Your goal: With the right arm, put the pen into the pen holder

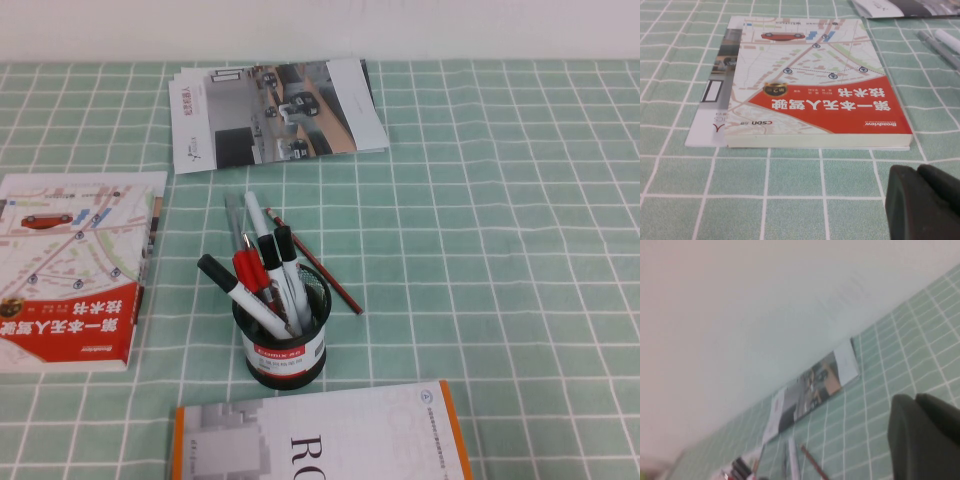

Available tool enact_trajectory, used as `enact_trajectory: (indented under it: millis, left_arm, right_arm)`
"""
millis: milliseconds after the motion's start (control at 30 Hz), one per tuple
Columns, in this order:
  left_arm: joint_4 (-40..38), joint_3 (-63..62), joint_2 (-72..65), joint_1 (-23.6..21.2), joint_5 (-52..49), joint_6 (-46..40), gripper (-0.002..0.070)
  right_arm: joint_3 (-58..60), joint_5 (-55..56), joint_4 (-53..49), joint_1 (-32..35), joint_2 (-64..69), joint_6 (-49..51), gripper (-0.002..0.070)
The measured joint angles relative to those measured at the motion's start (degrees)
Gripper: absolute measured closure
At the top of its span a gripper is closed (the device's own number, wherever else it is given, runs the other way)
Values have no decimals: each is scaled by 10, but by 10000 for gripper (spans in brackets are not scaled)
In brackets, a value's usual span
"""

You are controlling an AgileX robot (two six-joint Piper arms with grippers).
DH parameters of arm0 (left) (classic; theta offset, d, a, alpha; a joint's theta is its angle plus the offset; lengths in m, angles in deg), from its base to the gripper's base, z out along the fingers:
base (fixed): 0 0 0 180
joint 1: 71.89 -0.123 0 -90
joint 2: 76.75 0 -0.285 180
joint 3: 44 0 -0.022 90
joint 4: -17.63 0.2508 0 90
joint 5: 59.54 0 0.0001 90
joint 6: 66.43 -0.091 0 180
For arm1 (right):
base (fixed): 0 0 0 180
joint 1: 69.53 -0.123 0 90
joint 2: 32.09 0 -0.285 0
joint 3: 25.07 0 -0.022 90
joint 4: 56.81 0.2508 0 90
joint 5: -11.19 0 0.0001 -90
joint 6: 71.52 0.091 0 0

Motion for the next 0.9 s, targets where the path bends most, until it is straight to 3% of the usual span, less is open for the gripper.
enact_trajectory:
  millis: [667,900]
  left_arm:
    - [0,0,0,0,0,0,679]
    - [0,0,0,0,0,0,679]
  right_arm:
    - [-399,-312,-276,0,527,1,696]
    - [-522,-374,-424,-54,661,88,696]
